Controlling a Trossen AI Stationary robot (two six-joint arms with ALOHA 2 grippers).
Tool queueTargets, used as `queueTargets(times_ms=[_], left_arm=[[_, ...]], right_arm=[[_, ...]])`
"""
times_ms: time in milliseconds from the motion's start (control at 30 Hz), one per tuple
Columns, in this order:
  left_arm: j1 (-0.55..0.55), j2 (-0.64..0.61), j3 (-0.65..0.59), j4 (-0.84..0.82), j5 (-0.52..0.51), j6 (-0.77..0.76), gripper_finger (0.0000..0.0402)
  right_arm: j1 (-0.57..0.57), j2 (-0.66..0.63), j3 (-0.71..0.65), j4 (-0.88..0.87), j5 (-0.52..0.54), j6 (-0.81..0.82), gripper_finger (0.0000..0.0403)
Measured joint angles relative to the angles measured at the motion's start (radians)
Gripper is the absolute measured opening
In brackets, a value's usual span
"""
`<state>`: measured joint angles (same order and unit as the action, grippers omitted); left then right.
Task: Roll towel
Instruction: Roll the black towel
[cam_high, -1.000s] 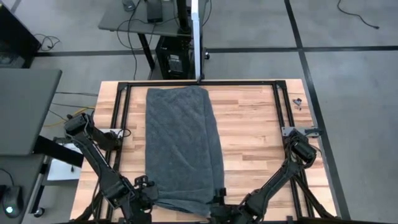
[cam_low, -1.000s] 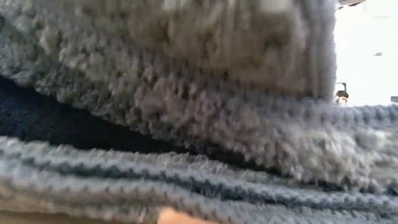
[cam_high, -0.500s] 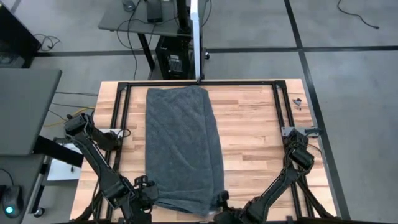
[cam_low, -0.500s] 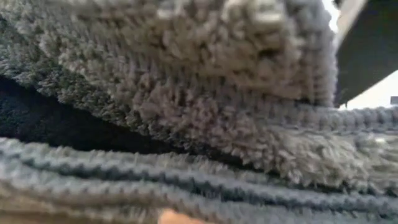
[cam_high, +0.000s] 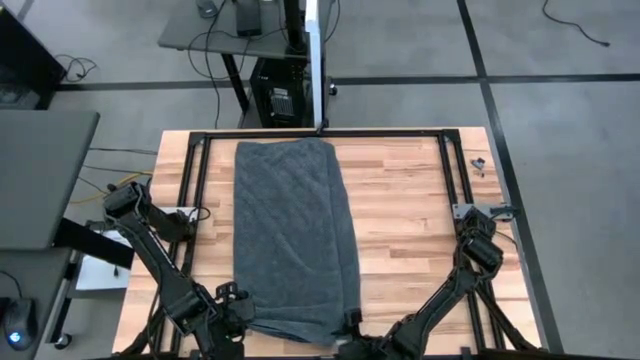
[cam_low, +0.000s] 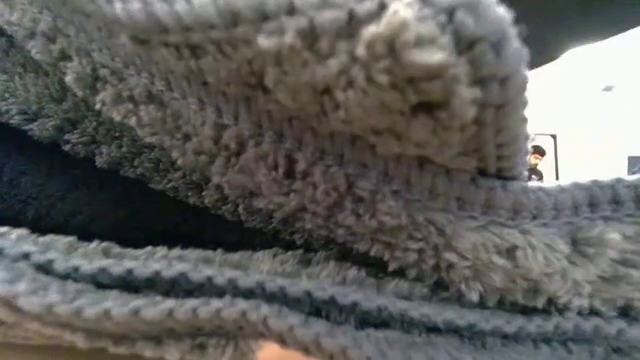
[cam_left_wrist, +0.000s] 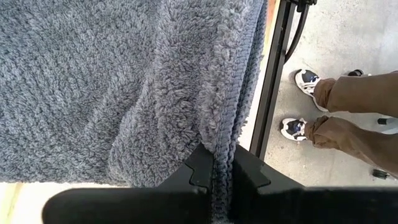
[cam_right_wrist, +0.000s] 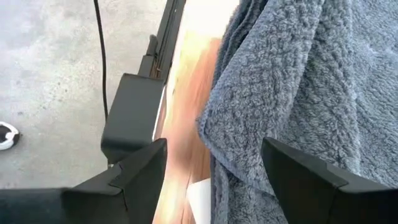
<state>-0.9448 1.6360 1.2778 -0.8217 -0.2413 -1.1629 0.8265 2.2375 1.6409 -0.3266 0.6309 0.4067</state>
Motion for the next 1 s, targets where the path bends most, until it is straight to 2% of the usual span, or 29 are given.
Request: queueTargets(times_ms=[267,400,533,733,767,1000], left_arm=[[0.0,0.0,0.0,-0.001,0.0,0.017,0.0011],[-0.002,0.0,0.0,0.0,0.0,0.014,0.0011],[-0.007,0.0,0.0,0.0,0.0,0.006,0.0011],[-0.01,0.0,0.0,-0.003,0.0,0.004,0.0011],[-0.01,0.0,0.0,-0.004,0.0,0.004,0.0011],[-0.01,0.0,0.0,-0.006,0.031,-0.003,0.0011]], right_arm=[[-0.038,0.02,0.0,0.024,-0.003,0.003,0.0253],[-0.051,0.022,0.0,0.023,-0.007,0.004,0.0235],[-0.051,0.022,0.0,0.021,-0.043,0.007,0.018],[-0.032,0.021,0.0,0.006,-0.112,0.012,0.0031],[-0.028,0.017,0.0,-0.004,-0.112,0.011,0.0017],[-0.007,-0.017,0.0,-0.166,-0.111,0.12,0.0001]])
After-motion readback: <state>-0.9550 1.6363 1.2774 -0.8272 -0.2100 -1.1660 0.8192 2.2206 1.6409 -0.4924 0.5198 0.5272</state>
